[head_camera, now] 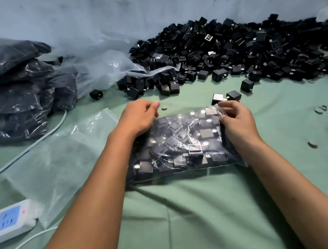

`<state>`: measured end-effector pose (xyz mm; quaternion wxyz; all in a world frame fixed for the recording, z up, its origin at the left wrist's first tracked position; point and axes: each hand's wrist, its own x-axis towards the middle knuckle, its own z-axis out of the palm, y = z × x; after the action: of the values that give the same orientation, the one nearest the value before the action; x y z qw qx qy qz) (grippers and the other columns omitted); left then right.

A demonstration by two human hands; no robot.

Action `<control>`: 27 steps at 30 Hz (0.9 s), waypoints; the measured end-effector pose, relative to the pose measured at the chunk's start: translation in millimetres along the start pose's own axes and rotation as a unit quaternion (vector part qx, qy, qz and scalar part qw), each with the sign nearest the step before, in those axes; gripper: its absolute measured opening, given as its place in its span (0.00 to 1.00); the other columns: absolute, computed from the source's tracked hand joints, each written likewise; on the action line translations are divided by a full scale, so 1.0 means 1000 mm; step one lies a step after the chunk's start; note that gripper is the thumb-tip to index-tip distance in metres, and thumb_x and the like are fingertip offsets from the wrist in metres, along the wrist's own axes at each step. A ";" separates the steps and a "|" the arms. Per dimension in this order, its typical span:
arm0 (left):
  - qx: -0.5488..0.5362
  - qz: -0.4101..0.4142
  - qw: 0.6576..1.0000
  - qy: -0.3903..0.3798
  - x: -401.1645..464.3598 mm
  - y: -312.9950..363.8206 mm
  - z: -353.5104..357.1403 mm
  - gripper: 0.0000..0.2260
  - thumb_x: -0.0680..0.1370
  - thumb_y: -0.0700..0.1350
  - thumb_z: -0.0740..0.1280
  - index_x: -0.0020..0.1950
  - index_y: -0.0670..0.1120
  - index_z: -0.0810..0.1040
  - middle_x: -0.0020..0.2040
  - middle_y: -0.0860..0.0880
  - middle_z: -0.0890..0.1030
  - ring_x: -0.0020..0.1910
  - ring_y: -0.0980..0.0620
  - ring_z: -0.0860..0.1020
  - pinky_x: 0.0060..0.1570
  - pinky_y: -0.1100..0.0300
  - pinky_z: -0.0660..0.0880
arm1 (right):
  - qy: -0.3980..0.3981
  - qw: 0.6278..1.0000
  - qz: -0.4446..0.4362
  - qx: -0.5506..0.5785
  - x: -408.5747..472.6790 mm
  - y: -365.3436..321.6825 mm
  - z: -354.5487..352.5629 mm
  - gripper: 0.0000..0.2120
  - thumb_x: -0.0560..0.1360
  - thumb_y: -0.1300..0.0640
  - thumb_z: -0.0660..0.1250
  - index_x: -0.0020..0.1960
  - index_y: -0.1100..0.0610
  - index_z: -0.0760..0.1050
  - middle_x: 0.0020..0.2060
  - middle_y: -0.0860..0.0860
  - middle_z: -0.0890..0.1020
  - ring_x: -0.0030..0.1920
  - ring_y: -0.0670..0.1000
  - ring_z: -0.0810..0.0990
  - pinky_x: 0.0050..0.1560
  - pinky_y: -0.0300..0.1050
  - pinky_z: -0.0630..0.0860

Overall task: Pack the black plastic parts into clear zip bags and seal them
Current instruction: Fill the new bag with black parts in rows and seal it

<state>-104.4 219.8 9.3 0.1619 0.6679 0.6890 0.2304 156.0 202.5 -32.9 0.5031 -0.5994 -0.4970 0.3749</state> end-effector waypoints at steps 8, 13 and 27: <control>-0.069 0.080 0.994 0.028 0.000 0.036 0.018 0.09 0.83 0.53 0.66 0.49 0.50 0.83 0.50 0.52 0.82 0.52 0.51 0.78 0.57 0.52 0.74 | 0.051 0.973 -0.142 -0.172 0.043 0.003 -0.015 0.12 0.81 0.65 0.63 0.61 0.57 0.81 0.53 0.53 0.83 0.56 0.52 0.80 0.61 0.56 0.79; -0.079 0.174 0.978 -0.087 0.010 0.080 0.033 0.06 0.81 0.43 0.70 0.52 0.53 0.86 0.54 0.57 0.82 0.55 0.58 0.77 0.58 0.59 0.70 | -0.015 0.926 -0.201 -0.318 0.062 0.014 -0.020 0.17 0.83 0.58 0.65 0.69 0.43 0.79 0.69 0.51 0.72 0.70 0.57 0.63 0.71 0.56 0.65; -0.005 0.185 0.961 -0.206 0.032 0.114 0.058 0.25 0.81 0.33 0.62 0.56 0.65 0.82 0.59 0.51 0.74 0.59 0.51 0.71 0.57 0.54 0.72 | -0.016 0.904 -0.236 -0.356 0.061 0.016 -0.022 0.14 0.76 0.54 0.75 0.61 0.47 0.79 0.61 0.43 0.79 0.67 0.54 0.67 0.55 0.49 0.58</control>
<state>21.6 257.3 23.8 0.2578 0.8159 0.5040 0.1174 194.1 256.7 -40.9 0.3219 -0.5979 -0.7322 0.0527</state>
